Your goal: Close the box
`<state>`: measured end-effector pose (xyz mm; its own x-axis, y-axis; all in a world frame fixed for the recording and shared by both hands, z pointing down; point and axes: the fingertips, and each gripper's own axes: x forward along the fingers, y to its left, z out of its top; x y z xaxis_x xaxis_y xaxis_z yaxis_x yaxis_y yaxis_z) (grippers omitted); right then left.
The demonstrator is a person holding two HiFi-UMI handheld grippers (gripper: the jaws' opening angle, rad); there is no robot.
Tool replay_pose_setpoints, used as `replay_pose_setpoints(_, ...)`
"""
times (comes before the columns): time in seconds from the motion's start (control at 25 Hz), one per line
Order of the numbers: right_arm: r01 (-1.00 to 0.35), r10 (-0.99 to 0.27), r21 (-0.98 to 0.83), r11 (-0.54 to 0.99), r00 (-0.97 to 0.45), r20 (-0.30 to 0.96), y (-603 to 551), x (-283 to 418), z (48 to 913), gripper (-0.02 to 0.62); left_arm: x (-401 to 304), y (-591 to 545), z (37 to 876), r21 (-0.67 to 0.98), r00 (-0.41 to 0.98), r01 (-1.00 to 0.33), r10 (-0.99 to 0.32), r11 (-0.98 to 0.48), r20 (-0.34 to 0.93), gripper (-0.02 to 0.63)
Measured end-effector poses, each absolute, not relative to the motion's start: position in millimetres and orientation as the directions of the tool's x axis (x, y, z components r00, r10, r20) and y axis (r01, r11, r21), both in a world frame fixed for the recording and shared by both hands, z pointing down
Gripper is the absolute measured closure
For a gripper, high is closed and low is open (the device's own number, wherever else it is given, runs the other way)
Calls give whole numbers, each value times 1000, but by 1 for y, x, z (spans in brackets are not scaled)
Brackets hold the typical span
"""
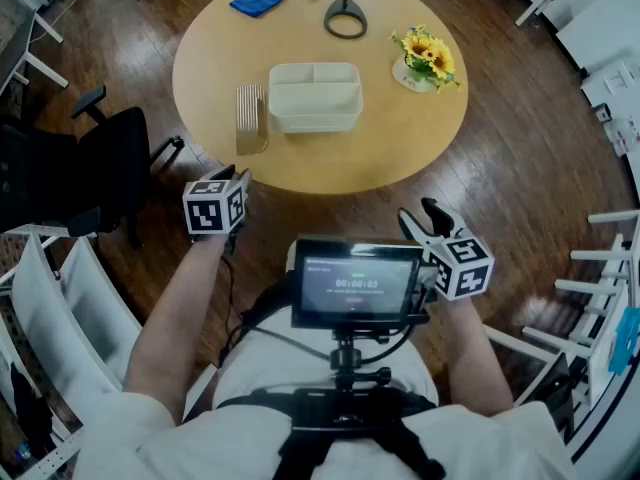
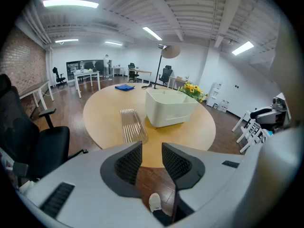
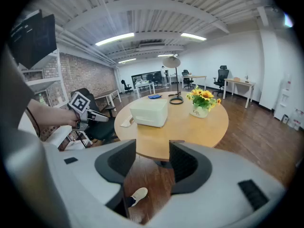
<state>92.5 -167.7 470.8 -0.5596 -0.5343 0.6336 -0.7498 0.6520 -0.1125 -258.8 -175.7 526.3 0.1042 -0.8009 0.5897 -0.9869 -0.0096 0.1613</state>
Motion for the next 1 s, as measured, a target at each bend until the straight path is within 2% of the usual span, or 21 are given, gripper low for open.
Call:
replay_pose_setpoints(0.28,-820,-578,-104,563,-481,659,-185,93,470,368,-295,-257,583,169,97,-985,-761,17,642,463)
replay_pose_setpoints(0.64,-895,-626,-79,440,-368,688,-187,115,468,368,-305,-319,618,199,87,-978,-740,64,667,469)
replay_pose_setpoints(0.68,-899,-629,-78,432,-362,688,-187,115,467,368,-307,-322,621,195,76,-978,-738,77,670,500)
replay_pose_setpoints(0.8,-907,-635,-76,414,-348,689,-187,115,466,368,-310,-327,623,175,48,-980,-743,94,667,517)
replay_pose_setpoints(0.84,-909,-637,-76,411,-345,689,-188,114,466,368,-311,-327,623,155,38,-984,-744,90,667,582)
replay_pose_setpoints(0.88,-909,-637,-76,409,-344,690,-188,113,467,368,-313,-327,622,130,26,-988,-745,81,666,601)
replay_pose_setpoints(1.0,-909,-637,-79,410,-347,689,-190,110,468,368,-316,-327,621,88,27,-995,-750,42,660,604)
